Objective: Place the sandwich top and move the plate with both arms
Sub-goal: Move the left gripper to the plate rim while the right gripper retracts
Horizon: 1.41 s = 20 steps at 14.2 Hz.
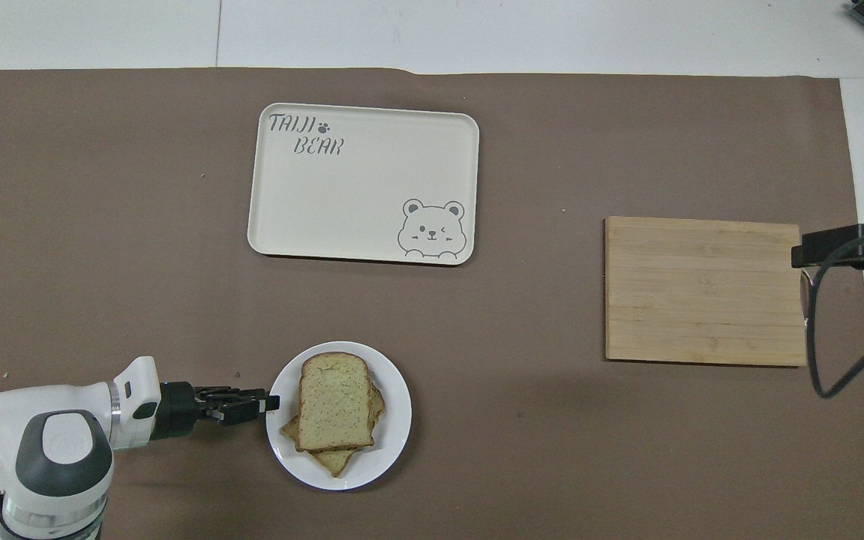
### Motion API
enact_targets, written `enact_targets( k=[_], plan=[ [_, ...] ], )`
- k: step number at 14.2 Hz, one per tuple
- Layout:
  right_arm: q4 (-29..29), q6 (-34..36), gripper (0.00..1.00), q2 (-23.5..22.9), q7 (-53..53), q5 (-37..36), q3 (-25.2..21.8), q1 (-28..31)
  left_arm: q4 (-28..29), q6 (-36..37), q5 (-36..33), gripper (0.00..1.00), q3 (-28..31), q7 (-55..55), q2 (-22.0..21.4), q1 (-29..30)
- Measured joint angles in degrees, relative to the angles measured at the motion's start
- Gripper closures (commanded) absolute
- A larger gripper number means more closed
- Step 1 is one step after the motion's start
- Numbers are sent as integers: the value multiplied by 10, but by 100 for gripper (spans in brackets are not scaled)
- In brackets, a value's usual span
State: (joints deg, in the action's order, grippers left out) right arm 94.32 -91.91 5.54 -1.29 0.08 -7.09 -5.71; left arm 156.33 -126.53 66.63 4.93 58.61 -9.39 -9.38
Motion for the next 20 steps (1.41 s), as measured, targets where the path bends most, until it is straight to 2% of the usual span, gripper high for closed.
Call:
enact_targets(
  k=[2,5,10,15,18,19,20],
  plan=[
    [0,2,0,0,14,-5,0,0,2,0,0,63,0,0,0,-2],
    [0,13,0,0,17,-7,0,0,6,0,1,68,0,1,-1,-3],
    [0,20,0,0,17,-21,2,-1,8,0,10,70,0,-1,-2,-3],
    [0,22,0,0,17,-18,4,-1,9,0,12,80,-1,-23,-2,-12],
    [-2,48,0,1,17,-16,4,-1,9,0,12,85,-1,-36,-2,-16],
    [-3,56,0,1,17,-16,4,-1,9,0,12,88,-1,-37,-2,-16],
    [-5,67,0,1,17,-16,4,-1,9,0,12,99,0,-39,-3,-16]
  ],
)
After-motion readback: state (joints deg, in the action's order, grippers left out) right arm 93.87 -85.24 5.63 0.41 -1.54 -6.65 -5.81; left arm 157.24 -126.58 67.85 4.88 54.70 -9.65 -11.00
